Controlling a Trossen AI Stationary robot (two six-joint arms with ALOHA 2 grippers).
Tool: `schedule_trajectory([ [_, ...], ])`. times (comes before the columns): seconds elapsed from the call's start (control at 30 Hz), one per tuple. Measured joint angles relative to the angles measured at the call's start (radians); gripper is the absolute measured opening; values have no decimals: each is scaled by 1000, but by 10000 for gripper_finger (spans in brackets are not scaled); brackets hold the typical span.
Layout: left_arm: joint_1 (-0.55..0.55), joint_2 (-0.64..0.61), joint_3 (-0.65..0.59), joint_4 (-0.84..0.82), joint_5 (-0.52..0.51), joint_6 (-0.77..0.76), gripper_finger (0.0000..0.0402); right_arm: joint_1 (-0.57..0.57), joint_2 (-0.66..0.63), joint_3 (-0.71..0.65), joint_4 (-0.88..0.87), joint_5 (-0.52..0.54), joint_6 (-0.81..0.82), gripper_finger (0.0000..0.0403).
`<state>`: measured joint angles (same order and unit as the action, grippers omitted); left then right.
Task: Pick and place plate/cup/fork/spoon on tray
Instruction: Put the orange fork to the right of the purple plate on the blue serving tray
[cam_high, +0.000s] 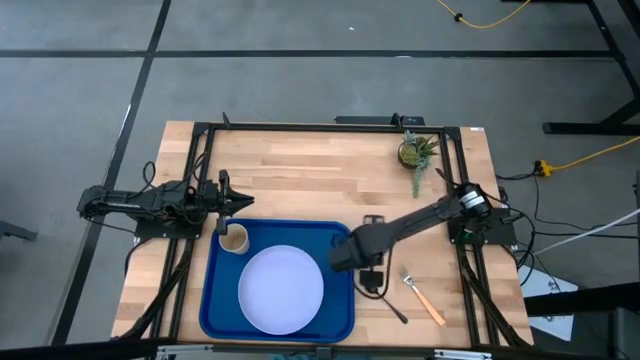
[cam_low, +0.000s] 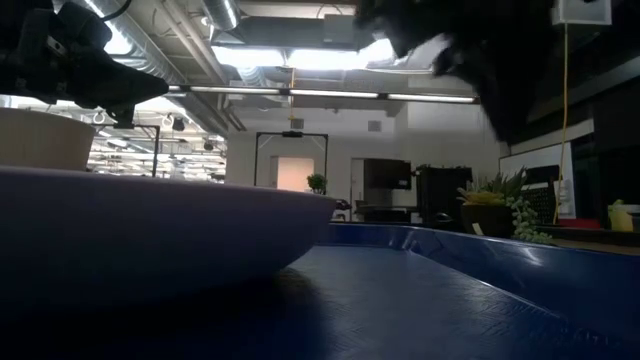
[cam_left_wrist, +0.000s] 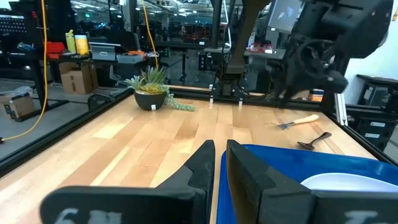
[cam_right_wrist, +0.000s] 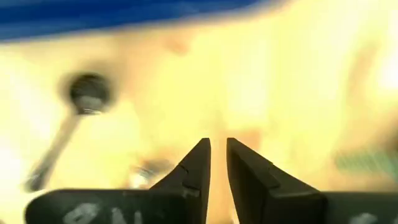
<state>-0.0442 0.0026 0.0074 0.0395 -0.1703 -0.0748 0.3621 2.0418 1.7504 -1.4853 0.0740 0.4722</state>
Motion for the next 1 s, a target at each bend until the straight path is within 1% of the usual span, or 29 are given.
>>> schedule_trajectory([
  [0.07,0,0,0,0,0,0,34,19,0,1,-92,64,129,57],
  [0.13,0,0,0,0,0,0,34,32,0,-6,-81,115,220,57],
  [0.3,0,0,0,0,0,0,34,63,-3,-31,-73,128,304,57],
  [0.43,0,0,0,0,0,0,34,87,-19,-94,-85,138,452,57],
  [0.5,0,0,0,0,0,0,34,102,-24,-127,-86,118,540,57],
  [0.67,0,0,0,0,0,0,34,142,-28,-217,-84,-36,716,57],
  [0.77,0,0,0,0,0,0,34,175,-30,-246,-57,-91,789,57],
  [0.9,0,0,0,0,0,0,34,228,-31,-247,7,-104,896,57],
  [1.0,0,0,0,0,0,0,34,273,-31,-237,44,-104,1011,61],
])
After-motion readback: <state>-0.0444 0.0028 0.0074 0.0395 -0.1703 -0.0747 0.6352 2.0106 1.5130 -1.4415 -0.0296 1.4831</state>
